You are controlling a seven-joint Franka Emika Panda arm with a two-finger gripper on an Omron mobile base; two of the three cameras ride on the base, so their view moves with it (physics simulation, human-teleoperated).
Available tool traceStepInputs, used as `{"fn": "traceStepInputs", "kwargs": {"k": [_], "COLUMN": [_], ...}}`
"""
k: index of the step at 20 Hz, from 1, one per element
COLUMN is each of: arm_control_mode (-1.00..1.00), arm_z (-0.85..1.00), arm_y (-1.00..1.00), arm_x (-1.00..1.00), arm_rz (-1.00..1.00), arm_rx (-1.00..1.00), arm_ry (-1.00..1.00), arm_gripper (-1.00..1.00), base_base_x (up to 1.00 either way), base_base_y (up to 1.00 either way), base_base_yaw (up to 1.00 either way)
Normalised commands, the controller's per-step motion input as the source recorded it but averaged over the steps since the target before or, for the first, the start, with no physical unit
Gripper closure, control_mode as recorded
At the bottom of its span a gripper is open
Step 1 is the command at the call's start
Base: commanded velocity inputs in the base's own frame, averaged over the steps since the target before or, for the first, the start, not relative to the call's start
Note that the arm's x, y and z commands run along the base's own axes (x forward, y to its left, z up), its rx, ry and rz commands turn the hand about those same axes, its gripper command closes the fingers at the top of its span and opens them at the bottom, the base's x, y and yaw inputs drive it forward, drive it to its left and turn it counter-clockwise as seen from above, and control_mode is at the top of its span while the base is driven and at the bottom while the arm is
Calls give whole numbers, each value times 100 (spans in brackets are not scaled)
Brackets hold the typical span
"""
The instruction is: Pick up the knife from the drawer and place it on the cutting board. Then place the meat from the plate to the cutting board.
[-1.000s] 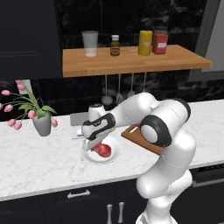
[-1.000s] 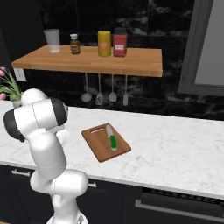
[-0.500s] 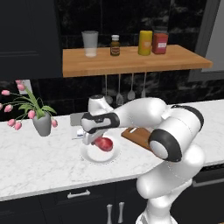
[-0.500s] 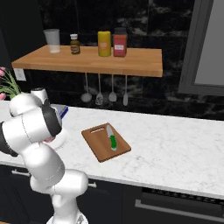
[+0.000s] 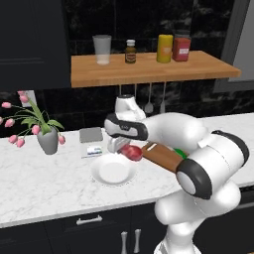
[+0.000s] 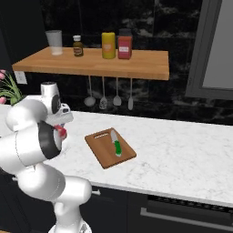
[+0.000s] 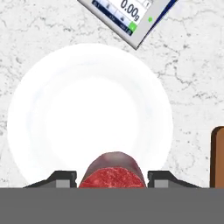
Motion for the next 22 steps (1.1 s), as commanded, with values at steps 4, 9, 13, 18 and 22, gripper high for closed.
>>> {"fn": "traceStepInputs", "kwargs": {"k": [4,9,13,18,22], "arm_control_mode": [-100,-100,-100,-100,-100], "arm_z": [0,0,0,0,-21], "arm_y": [-100,-100,-100,-86,-36], "arm_x": [0,18,23,36,11], "arm_rz": [0,0,0,0,2], "arm_rx": [4,2,1,0,1], "arm_ry": [0,0,0,1,2], "arm_gripper": [100,100,100,100,100], "base_base_x": [0,0,0,0,0], "base_base_y": [0,0,0,0,0], "base_base_yaw": [0,0,0,0,0]}}
